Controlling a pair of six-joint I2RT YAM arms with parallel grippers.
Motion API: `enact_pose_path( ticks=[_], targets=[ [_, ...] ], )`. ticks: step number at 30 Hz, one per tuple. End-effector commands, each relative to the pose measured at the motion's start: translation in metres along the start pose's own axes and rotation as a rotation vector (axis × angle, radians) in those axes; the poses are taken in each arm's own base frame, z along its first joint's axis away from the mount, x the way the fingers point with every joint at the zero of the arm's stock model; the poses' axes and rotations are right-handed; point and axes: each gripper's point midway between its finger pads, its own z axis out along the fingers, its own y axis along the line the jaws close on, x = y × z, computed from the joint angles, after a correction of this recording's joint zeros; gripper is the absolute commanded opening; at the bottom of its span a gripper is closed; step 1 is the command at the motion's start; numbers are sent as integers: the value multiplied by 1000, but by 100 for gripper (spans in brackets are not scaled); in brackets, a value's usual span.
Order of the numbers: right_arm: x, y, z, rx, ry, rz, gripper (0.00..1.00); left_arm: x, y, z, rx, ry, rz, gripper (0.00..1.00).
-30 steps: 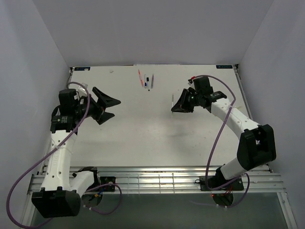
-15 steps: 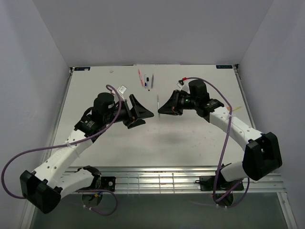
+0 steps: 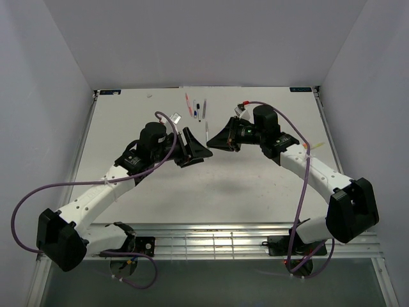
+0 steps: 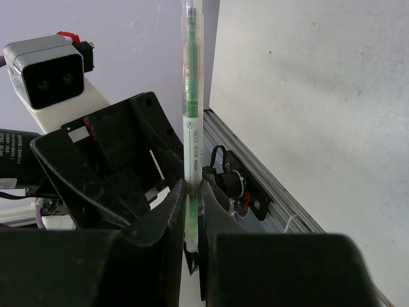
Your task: Open the pen caps
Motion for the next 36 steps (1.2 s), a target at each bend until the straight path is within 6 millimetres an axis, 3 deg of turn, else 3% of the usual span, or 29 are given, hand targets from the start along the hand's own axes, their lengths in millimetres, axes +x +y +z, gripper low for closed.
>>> enact_pose_path(
  ticks=[1, 5, 15, 22, 29, 30, 33, 36],
  targets=[
    [4, 23, -5, -71, -1, -35, 8, -5, -7, 3, 30, -17, 41, 66],
    [4, 22, -4, -74, -2, -29, 8, -3, -6, 4, 33, -6, 36, 57],
    [15, 19, -1, -73, 11, -10, 8, 1, -2, 5, 30, 3, 27, 44],
    [13, 19, -1, -74, -2, -13, 8, 9, 1, 7, 41, 43, 13, 16],
    [12, 15, 2, -69, -1, -17, 8, 16, 2, 4, 52, 70, 8, 6],
    [13, 14, 3, -66, 7, -15, 9, 17, 2, 4, 54, 73, 10, 4],
    [13, 10, 5, -54, 21, -28, 28, 19, 5, 6, 48, 84, 5, 0],
    [10, 8, 7, -39, 23, -48, 33, 20, 4, 7, 55, 100, 5, 0]
  ],
)
